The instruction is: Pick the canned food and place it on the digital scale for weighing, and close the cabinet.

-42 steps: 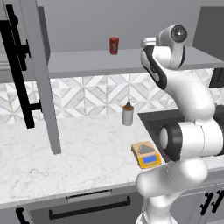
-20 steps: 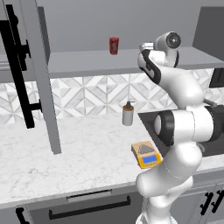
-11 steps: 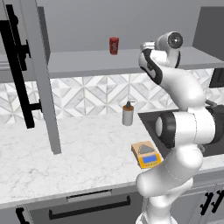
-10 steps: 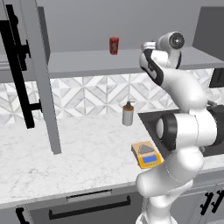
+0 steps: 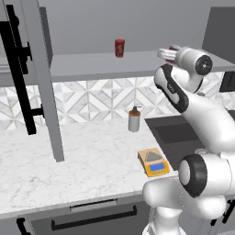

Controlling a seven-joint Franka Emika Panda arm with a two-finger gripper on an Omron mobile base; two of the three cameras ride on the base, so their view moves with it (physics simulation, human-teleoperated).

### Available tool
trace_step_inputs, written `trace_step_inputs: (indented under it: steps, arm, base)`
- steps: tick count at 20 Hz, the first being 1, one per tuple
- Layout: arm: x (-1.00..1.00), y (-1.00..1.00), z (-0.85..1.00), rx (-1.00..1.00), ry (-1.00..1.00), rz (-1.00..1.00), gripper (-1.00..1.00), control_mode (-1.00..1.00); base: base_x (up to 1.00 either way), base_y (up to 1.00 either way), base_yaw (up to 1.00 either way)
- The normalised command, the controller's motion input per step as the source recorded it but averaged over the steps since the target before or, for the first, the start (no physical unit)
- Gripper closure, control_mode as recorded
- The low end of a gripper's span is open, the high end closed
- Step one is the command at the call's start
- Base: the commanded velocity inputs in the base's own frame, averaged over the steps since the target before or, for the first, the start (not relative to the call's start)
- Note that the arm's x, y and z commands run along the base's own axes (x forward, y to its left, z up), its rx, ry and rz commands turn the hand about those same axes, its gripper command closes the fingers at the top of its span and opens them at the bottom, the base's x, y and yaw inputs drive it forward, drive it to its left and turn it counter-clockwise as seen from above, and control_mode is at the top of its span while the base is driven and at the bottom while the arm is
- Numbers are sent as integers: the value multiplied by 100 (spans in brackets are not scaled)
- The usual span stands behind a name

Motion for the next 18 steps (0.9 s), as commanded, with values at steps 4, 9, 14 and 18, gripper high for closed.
trace_step_inputs:
  steps: [4,9,14,18]
  arm:
    - [-100,1,0,8,-13,0,100,-100]
    - [-100,8,1,0,4,5,100,-100]
    - [-91,9,-21,-2,14,17,100,-100]
    - [-51,7,-71,1,12,35,100,-100]
  base:
    - [0,0,0]
    - [0,0,0]
    - [0,0,0]
    - [0,0,0]
